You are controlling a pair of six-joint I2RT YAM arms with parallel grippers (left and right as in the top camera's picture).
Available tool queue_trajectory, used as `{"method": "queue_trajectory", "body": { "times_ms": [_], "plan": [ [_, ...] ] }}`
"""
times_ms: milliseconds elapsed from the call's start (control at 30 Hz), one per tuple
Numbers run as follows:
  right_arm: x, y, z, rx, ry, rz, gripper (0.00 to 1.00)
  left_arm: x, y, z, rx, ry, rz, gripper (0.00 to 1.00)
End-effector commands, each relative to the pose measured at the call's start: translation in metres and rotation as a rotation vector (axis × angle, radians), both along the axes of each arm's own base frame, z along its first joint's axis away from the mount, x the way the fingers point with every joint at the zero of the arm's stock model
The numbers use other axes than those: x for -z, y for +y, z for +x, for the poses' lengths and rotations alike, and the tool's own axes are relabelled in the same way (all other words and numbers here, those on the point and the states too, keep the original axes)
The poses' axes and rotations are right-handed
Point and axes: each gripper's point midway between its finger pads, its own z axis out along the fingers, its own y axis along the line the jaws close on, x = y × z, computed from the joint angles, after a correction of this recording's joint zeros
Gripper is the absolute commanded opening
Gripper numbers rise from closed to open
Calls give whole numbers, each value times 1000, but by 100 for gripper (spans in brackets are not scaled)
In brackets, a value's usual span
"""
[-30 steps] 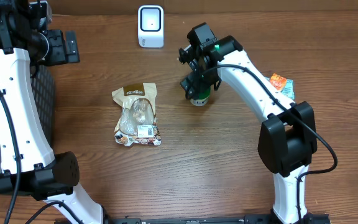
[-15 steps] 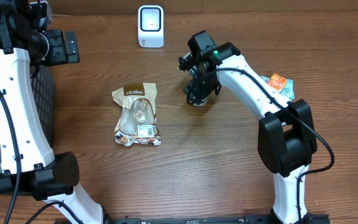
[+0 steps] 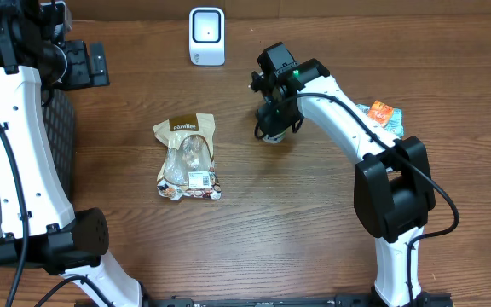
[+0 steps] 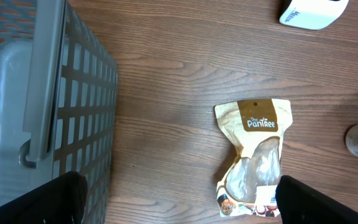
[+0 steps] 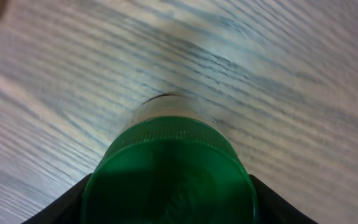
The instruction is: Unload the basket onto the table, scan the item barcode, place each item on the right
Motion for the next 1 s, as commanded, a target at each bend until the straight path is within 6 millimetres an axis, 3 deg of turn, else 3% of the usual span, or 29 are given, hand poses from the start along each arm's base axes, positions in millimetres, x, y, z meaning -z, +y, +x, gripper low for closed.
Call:
{"method": "queue_trajectory", "body": {
  "times_ms": [0, 133, 200, 300, 333, 467, 533, 800, 967],
  "plan": [
    [0, -1, -5, 276, 56, 50, 58, 1, 2, 0, 12, 3, 13, 100],
    [1, -4, -11, 620, 114, 88, 58, 1, 2, 0, 12, 3, 13, 100],
    [1, -2, -9, 713, 117, 110, 67, 1, 2, 0, 12, 3, 13, 100],
    [0, 3, -8, 754, 112, 129, 81, 1, 2, 0, 12, 3, 13, 100],
    [0, 6, -8, 748, 108, 134, 100, 1, 2, 0, 12, 3, 13, 100],
    [0, 8, -7, 741, 91, 128, 100, 1, 2, 0, 12, 3, 13, 99],
    [-1, 7, -3, 670, 66, 117, 100, 1, 2, 0, 12, 3, 13, 99],
    [-2, 2, 4, 114, -10, 13, 100, 1, 2, 0, 12, 3, 13, 100],
    [-2, 0, 6, 52, -26, -8, 100, 1, 1, 0, 13, 3, 13, 100]
  ]
}}
